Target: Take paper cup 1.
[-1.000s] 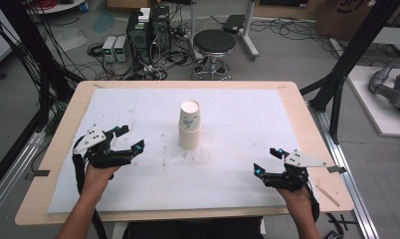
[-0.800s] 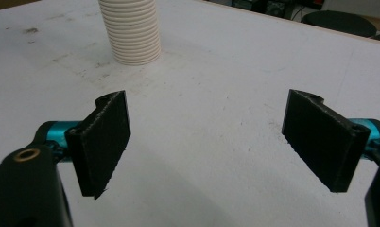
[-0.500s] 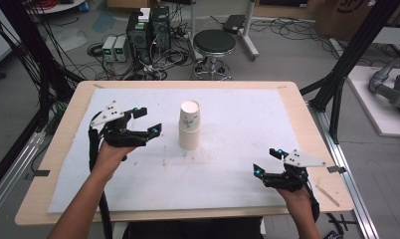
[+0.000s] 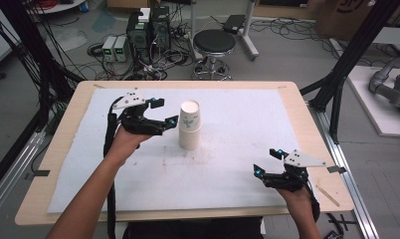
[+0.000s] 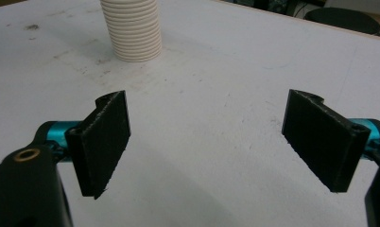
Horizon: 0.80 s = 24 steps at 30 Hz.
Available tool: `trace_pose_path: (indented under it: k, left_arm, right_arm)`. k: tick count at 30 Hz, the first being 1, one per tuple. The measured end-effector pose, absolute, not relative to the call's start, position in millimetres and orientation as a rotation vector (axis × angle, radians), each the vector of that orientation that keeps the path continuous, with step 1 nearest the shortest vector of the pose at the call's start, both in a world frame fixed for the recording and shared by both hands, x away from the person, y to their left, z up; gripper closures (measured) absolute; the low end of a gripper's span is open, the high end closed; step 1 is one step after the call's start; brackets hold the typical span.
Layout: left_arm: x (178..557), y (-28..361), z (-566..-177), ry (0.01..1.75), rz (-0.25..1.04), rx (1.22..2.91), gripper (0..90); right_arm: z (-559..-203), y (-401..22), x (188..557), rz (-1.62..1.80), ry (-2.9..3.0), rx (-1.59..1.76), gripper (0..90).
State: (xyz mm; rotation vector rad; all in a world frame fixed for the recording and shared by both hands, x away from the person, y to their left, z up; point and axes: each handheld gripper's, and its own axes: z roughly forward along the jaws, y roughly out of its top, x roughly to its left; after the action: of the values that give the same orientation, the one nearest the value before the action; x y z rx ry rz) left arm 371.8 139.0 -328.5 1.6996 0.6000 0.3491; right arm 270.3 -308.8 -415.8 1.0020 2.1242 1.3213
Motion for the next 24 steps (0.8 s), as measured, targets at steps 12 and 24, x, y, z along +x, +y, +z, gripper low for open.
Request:
trace_pose_path:
  k: [12, 24]
  left_arm:
    - [392, 114, -327, 0.605, 0.338, 1.754, 15.2]
    - [409, 91, -340, 0.635, 0.331, 1.814, 16.1]
  right_arm:
    - [-416, -309, 271, 1.319, 2.129, 0.994, 16.4]
    - [-415, -310, 270, 1.322, 2.126, 0.997, 16.4]
